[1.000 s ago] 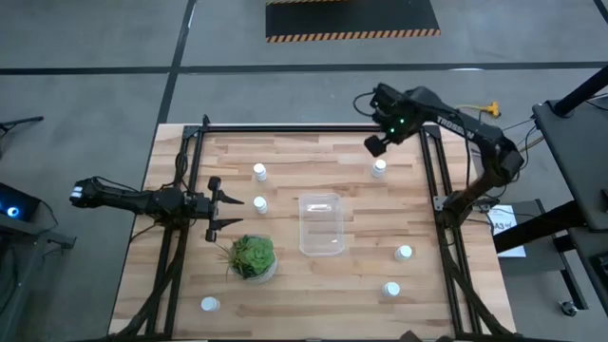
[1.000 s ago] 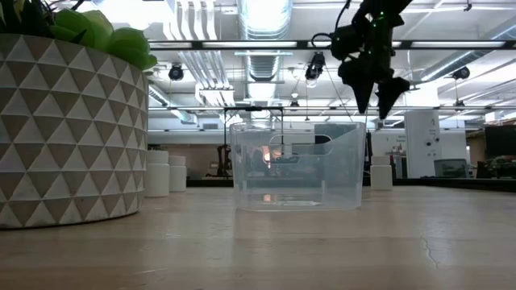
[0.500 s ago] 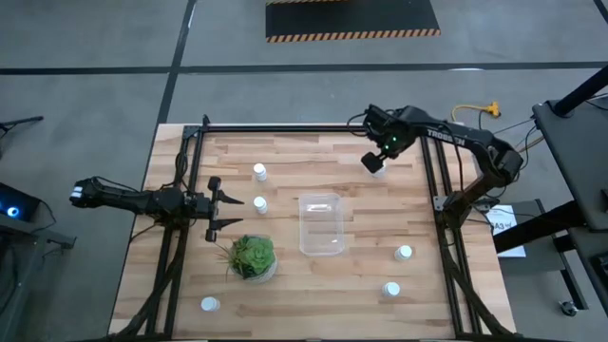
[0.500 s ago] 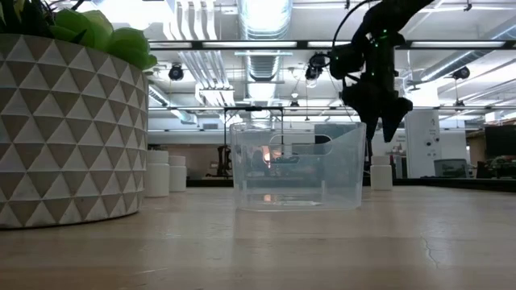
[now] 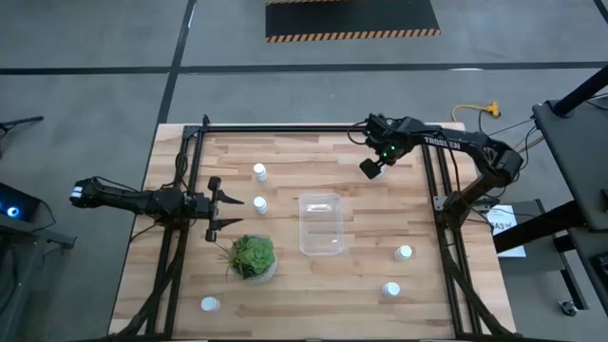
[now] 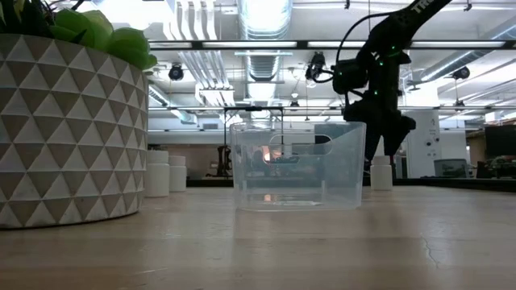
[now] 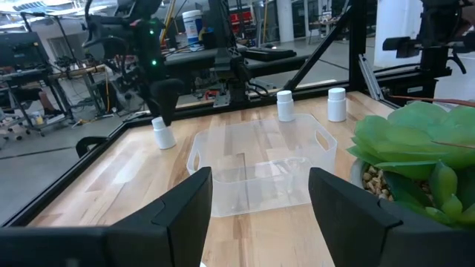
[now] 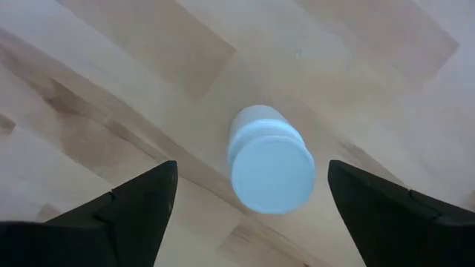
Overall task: Pick and place pill bottles into a basket
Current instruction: Put the white medicine bottle into the transparent bin
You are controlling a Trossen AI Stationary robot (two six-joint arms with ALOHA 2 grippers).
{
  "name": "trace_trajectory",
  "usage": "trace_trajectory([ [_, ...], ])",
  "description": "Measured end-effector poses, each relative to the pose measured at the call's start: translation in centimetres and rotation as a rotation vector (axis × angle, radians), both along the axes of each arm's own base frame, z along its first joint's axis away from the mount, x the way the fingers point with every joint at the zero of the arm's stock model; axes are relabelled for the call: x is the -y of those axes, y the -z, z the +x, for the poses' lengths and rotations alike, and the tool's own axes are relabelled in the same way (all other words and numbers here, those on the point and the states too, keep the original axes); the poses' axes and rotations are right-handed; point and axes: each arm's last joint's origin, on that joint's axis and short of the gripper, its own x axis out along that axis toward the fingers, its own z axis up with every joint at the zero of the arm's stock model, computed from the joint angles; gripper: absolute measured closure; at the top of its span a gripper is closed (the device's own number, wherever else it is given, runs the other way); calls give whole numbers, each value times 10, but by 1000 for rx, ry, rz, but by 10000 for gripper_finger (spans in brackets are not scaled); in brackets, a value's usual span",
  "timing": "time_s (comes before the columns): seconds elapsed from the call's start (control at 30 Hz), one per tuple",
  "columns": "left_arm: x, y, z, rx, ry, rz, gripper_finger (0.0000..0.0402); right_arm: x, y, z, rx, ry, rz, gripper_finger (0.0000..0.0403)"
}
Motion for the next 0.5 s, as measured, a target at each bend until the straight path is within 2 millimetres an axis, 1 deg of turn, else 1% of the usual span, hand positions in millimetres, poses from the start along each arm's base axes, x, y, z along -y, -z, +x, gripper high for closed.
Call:
trace_trajectory([
  [0.13, 0, 0, 0, 0, 0, 0, 194, -1, 6, -2, -4, 6, 4, 68],
  [0.27, 0, 0, 0, 0, 0, 0, 194, -1, 8, -2, 3, 5, -2, 81],
  [0.5, 0, 0, 0, 0, 0, 0, 194, 2, 3, 2, 27, 2, -21, 137],
])
